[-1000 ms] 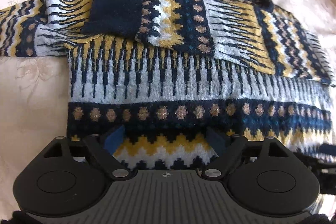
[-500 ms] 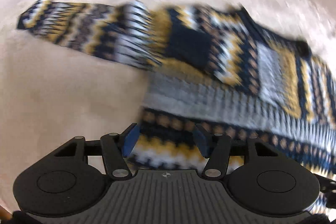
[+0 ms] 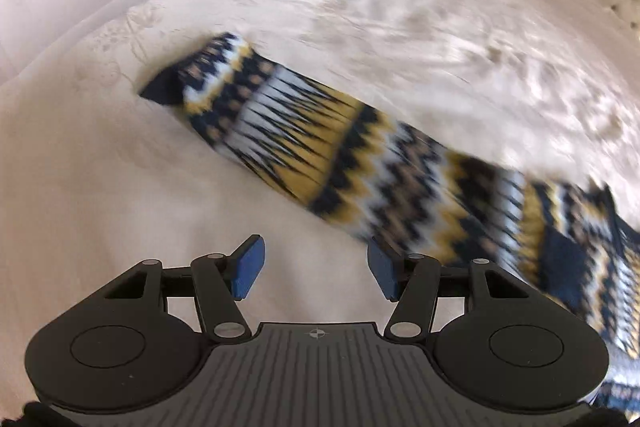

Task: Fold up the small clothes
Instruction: 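Grasp the other sweater cuff with the left gripper and lift it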

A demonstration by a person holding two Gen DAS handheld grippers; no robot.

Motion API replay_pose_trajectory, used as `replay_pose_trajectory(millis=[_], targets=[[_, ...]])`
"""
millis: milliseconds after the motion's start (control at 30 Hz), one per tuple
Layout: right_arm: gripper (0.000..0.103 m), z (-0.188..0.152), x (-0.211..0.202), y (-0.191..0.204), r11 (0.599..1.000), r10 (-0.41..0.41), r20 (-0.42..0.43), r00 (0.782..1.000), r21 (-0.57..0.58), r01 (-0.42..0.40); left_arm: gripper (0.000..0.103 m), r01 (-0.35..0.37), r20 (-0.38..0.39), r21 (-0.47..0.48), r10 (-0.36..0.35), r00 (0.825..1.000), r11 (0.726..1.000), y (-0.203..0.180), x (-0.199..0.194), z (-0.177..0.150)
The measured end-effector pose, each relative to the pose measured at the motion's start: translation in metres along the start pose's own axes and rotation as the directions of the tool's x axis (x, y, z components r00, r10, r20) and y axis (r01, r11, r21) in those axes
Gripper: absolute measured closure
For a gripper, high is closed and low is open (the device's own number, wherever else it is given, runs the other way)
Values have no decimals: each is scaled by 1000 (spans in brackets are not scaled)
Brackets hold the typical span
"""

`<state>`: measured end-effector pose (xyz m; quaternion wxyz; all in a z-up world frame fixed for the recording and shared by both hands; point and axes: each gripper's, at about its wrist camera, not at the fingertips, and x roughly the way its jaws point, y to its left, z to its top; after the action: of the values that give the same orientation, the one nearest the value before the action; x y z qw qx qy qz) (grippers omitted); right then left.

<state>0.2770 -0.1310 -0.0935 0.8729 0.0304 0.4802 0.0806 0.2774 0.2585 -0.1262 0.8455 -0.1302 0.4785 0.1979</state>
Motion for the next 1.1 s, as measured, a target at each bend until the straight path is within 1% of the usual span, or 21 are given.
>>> replay_pose_trajectory(millis=[100, 333, 467, 667, 700, 733, 767, 800, 833, 867, 900, 967, 1000, 1100], targets=[[3, 7, 4, 17, 1000, 17, -29, 999, 0, -17, 47, -18, 14, -18, 18, 1000, 1000, 22, 14, 19], [4, 21, 19, 46, 999, 47, -87, 995, -15, -48, 47, -48, 76, -107, 57, 996, 993, 64, 35, 58], [4, 27, 30, 54, 998, 59, -107, 992, -6, -60, 47, -71, 93, -109, 82, 992, 991, 76, 45, 74], [5, 29, 40, 55, 998, 61, -142, 988, 3, -61, 47, -79, 112, -98, 90, 990, 992, 78, 58, 85], [5, 28, 41, 54, 998, 60, -147, 987, 4, -60, 50, -75, 108, -95, 85, 991, 993, 77, 60, 86], [7, 29, 41, 53, 998, 62, -151, 987, 9, -61, 56, -66, 103, -87, 75, 992, 994, 77, 63, 88], [8, 29, 42, 52, 998, 65, -156, 986, 15, -63, 72, -54, 95, -74, 61, 994, 996, 75, 66, 89], [8, 29, 43, 51, 998, 66, -162, 985, 22, -63, 85, -46, 87, -66, 52, 995, 997, 74, 68, 91], [9, 29, 43, 49, 998, 65, -165, 984, 30, -61, 88, -39, 86, -68, 45, 995, 997, 73, 68, 91], [9, 29, 44, 48, 998, 65, -167, 984, 37, -60, 97, -29, 96, -73, 36, 995, 997, 72, 67, 92], [9, 29, 44, 46, 997, 66, -169, 983, 42, -60, 97, -9, 121, -77, 18, 992, 997, 70, 62, 91], [11, 27, 43, 44, 997, 65, -171, 983, 45, -58, 97, 35, 191, -79, -19, 981, 996, 60, 44, 90], [11, 26, 43, 42, 997, 63, -171, 983, 44, -57, 97, 47, 215, -67, -32, 976, 997, 52, 35, 90], [12, 23, 40, 38, 998, 53, -172, 984, 39, -47, 98, 66, 279, 7, -65, 958, 998, 17, 2, 88]])
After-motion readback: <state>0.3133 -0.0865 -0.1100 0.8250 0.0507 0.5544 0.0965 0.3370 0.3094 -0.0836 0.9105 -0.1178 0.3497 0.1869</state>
